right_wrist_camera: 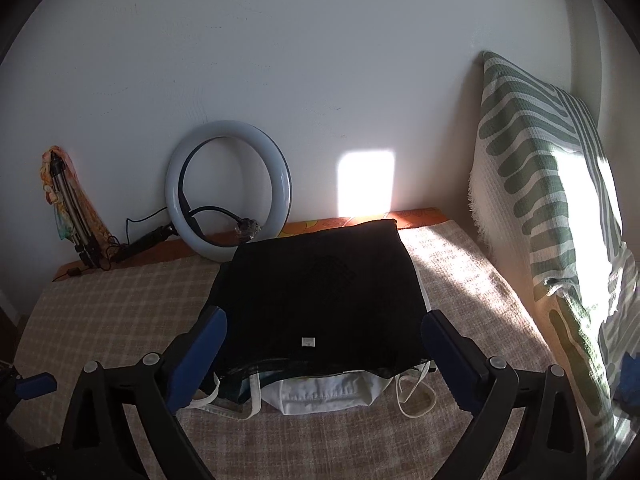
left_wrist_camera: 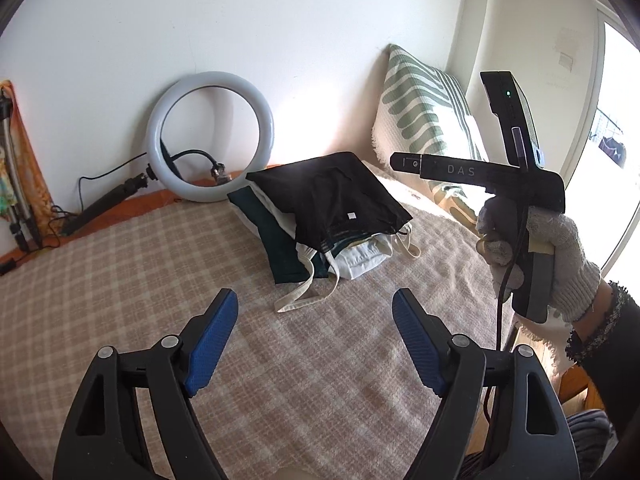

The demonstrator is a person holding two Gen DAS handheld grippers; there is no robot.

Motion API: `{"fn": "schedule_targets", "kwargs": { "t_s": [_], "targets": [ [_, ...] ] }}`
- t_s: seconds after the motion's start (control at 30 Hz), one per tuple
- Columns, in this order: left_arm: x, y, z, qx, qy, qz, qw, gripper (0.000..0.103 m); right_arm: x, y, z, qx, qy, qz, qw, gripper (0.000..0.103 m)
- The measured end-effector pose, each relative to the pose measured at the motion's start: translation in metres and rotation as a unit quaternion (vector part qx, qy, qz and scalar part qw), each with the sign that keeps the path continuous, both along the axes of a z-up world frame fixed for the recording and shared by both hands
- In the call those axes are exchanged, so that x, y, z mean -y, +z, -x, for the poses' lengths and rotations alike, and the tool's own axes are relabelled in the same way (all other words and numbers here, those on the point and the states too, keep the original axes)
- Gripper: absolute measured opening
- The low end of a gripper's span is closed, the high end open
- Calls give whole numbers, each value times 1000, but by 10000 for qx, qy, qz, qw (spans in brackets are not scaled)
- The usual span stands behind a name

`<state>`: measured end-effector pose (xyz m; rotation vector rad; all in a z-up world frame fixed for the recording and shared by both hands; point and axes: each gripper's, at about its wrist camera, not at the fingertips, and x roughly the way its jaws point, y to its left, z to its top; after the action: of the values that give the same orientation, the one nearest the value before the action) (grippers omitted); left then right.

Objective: Fold small clothes

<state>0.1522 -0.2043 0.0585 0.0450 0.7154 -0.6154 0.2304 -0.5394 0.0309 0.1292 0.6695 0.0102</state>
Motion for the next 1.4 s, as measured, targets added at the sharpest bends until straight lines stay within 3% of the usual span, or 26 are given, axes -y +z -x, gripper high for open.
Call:
{"fn": "schedule_targets", "kwargs": {
  "t_s": [0.3,0.43,0.57,0.7,0.97,1.17,1.4],
  "targets": [
    [-33,-6,43,75,121,-155,9998,82,-37,-15,64,28,-34,-6,10000,100],
    [-42,-12,55,251,363,-343,9984,93,-51,-18,86,68,-29,8,10000,102],
    [-49,-21,59,236,538,-427,9974,94,-62,-22,103,97,7,-129,9999,103],
    [-51,-26,60,493,739,-678,9937,103,-73,-26,110,170,38,-21,9998,103],
    [-53,-40,66,772,941,-1055,9869,103,-97,-38,113,157,255,94,9995,103],
    [-57,-43,66,526,996,-895,9896,103,-103,-41,115,164,339,108,9992,103],
    [-57,-49,66,433,998,-1046,9885,103,-89,-45,116,135,61,-229,9996,103]
  ]
}}
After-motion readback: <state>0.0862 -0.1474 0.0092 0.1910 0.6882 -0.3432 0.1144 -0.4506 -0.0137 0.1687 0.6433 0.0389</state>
